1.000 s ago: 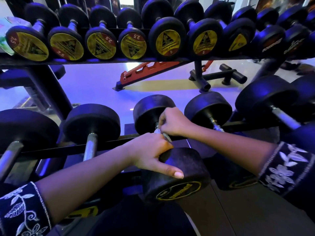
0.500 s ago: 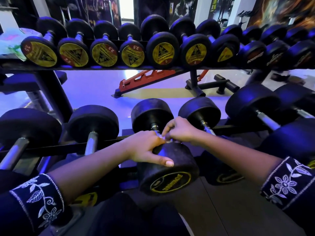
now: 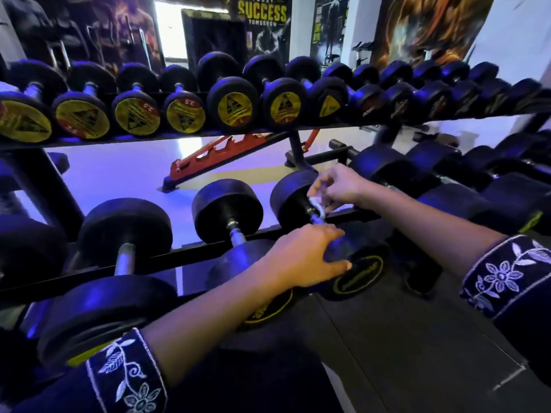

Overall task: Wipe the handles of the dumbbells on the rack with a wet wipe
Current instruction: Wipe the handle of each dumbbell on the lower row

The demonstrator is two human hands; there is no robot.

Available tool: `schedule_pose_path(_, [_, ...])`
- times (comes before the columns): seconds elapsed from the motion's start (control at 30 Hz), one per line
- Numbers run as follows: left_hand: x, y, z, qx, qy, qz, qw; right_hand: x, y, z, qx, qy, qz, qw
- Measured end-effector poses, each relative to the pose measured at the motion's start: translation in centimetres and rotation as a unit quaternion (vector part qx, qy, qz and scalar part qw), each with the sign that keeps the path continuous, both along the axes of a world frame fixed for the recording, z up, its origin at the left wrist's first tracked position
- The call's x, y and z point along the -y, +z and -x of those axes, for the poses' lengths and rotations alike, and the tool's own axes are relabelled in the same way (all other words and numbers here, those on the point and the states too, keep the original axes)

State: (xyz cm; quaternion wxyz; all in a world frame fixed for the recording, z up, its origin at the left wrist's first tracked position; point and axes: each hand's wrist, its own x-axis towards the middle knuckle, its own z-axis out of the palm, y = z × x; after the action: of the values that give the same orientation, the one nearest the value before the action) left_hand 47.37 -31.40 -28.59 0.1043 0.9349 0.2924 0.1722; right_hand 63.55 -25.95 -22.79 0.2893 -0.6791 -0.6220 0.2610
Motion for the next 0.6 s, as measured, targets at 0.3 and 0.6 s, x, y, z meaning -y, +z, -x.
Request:
schedule_pose_path(0.3, [-4.6,0.5,-1.3,-0.124,-0.055,-0.017,0.991,-1.2,-3.6,-3.5,-0.048,-0.022,0.044,0.998])
schedule_pose_path(0.6, [-5.8,0.4,-2.4,-0.074,-0.053,0.105,0.990,-4.6,-5.1,-5.0,0.079,0.050,0.085,0.992])
